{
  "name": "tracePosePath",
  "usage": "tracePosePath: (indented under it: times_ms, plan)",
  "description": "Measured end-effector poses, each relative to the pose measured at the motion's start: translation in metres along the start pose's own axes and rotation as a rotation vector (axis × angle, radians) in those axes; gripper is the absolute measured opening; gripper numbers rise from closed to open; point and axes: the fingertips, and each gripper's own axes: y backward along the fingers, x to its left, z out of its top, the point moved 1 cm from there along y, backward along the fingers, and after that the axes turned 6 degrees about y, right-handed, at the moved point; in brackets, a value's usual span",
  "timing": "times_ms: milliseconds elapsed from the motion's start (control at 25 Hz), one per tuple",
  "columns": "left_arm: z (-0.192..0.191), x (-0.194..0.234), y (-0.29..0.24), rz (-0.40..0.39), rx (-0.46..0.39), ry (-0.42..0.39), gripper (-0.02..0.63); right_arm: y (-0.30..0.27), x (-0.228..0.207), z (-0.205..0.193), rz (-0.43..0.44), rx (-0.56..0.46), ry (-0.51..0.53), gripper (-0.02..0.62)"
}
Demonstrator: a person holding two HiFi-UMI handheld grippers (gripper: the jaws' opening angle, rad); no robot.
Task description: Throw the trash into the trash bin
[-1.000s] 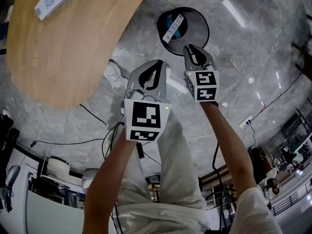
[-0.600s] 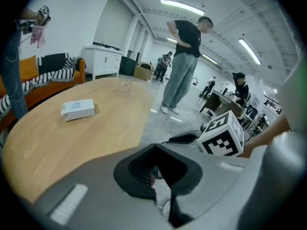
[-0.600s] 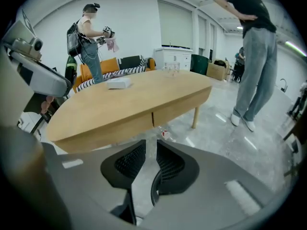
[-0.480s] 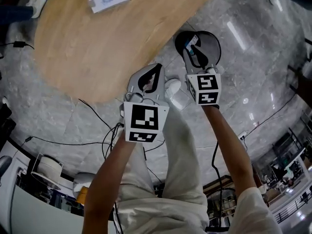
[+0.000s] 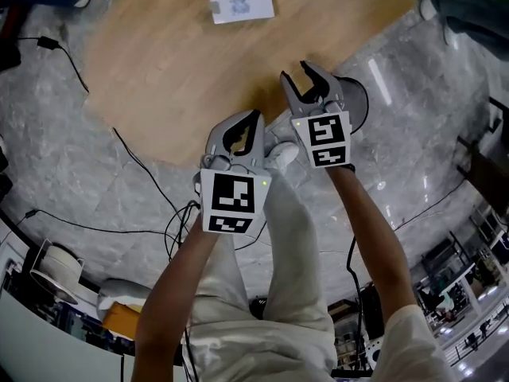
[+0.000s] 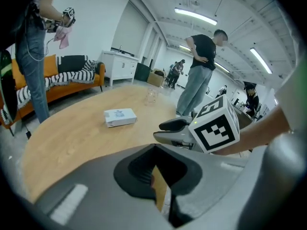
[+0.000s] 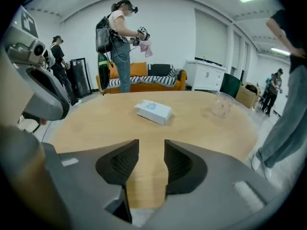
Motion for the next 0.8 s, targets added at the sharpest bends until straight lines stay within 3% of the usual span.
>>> tracePosePath:
  times_ms: [480,640,800]
  plan:
    - [0.014,0.060,0.014,0.017,-0.010,0.054,0.000,-0.069,0.003,0.060,0.064,0.001,0.133,0.326]
    - [0.013,0.071,0.015,0.014,-0.005,0.069,0.000,-0.092,-0.007,0.067,0.083,0.027,0.231,0.412]
    - [0.010,0.081,0.016,0.020,-0.003,0.093,0.000,-0.110,-0.015,0.074,0.108,0.056,0.357,0.446]
